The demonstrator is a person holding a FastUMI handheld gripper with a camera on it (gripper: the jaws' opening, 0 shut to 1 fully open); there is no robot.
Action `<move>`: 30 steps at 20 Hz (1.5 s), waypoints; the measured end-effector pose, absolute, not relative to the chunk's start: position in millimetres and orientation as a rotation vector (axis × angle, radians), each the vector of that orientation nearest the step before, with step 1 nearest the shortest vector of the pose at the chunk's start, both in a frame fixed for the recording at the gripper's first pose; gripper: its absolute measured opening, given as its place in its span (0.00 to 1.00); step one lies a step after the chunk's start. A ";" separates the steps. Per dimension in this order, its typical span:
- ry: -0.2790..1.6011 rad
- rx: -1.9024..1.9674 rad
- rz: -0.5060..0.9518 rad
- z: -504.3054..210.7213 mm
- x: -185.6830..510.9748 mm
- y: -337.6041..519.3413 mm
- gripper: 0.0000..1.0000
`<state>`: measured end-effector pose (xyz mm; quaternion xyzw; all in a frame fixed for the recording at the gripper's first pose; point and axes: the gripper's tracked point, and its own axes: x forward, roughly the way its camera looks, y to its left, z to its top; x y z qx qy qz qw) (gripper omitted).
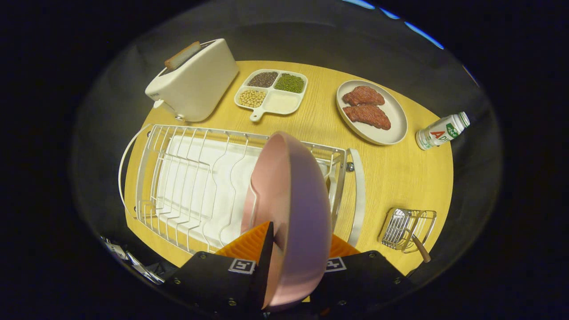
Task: Take the plate from the dish rack, then take the spoon from the basket and place it into the plate.
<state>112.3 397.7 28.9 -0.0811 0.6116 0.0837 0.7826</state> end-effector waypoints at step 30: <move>1.220 0.271 0.384 104.6 -21.5 363.8 0.32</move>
